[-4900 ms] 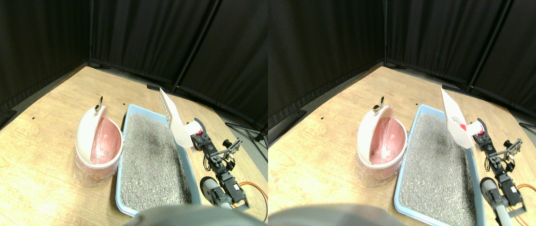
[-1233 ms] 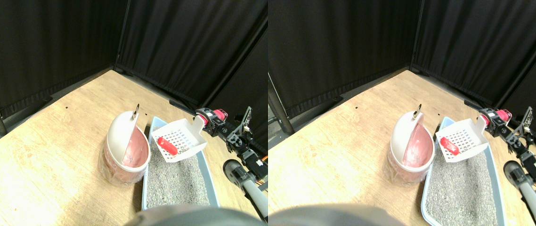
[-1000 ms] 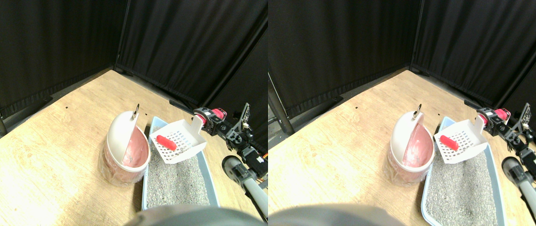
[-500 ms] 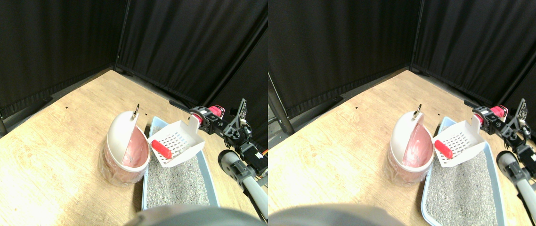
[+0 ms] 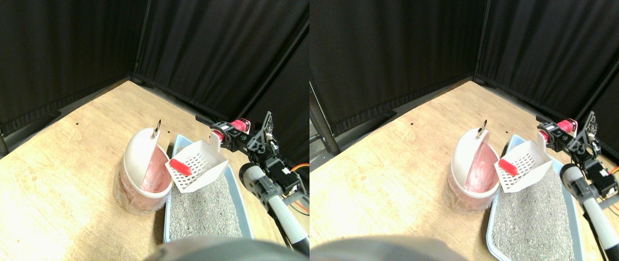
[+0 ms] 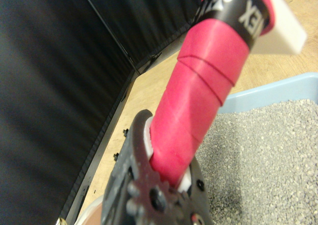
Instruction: Scoop (unimanual)
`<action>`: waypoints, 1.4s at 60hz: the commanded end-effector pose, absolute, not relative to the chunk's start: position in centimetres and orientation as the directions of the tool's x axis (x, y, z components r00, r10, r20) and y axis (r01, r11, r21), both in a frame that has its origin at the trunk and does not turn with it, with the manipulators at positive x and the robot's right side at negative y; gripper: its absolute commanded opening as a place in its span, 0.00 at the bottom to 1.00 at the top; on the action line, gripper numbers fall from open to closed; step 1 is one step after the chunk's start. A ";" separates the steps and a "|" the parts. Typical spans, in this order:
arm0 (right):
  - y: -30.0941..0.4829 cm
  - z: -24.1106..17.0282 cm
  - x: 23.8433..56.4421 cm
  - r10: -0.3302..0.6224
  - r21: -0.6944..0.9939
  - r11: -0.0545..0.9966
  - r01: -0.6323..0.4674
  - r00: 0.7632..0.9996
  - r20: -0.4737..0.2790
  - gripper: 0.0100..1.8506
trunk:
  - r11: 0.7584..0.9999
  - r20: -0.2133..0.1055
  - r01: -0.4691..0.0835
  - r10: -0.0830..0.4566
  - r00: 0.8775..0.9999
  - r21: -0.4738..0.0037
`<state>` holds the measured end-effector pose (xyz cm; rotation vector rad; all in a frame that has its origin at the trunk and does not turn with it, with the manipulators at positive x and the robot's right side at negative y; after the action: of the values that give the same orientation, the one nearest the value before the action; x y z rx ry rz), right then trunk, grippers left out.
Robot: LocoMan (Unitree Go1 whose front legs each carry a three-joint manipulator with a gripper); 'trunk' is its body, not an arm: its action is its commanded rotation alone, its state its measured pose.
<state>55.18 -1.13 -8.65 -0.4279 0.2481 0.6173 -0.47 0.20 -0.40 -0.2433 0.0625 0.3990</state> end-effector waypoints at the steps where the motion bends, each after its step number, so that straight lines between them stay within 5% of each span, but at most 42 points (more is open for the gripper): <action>1: -0.5 -7.6 55.1 0.508 -0.315 0.741 -0.593 0.802 -0.314 0.02 | 0.871 -0.127 -0.443 0.425 0.896 -0.214; 11: -0.7 -6.8 55.6 0.556 -0.307 0.735 -0.604 0.797 -0.236 0.10 | 0.869 -0.128 -0.445 0.426 0.896 -0.216; 13: -0.9 -6.5 55.8 0.561 -0.309 0.734 -0.605 0.796 -0.227 0.02 | 0.869 -0.128 -0.445 0.426 0.896 -0.216; 22: -0.9 -5.7 55.8 0.564 -0.328 0.731 -0.598 0.801 -0.201 0.18 | 0.871 -0.128 -0.440 0.422 0.898 -0.218; 59: -1.5 -7.0 56.8 0.547 -0.279 0.757 -0.591 0.806 -0.224 0.03 | 0.877 -0.137 -0.431 0.410 0.902 -0.210; 69: -2.8 -7.2 57.2 0.536 -0.196 0.797 -0.571 0.819 -0.206 0.02 | 0.888 -0.136 -0.415 0.394 0.909 -0.199; 84: -6.5 -7.6 57.4 0.470 -0.072 0.873 -0.483 0.870 -0.149 0.02 | 0.914 -0.130 -0.365 0.346 0.929 -0.179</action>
<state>57.12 -6.15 -8.44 -0.1099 0.2048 0.5107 -0.51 0.02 -0.39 -0.2088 0.0789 0.3809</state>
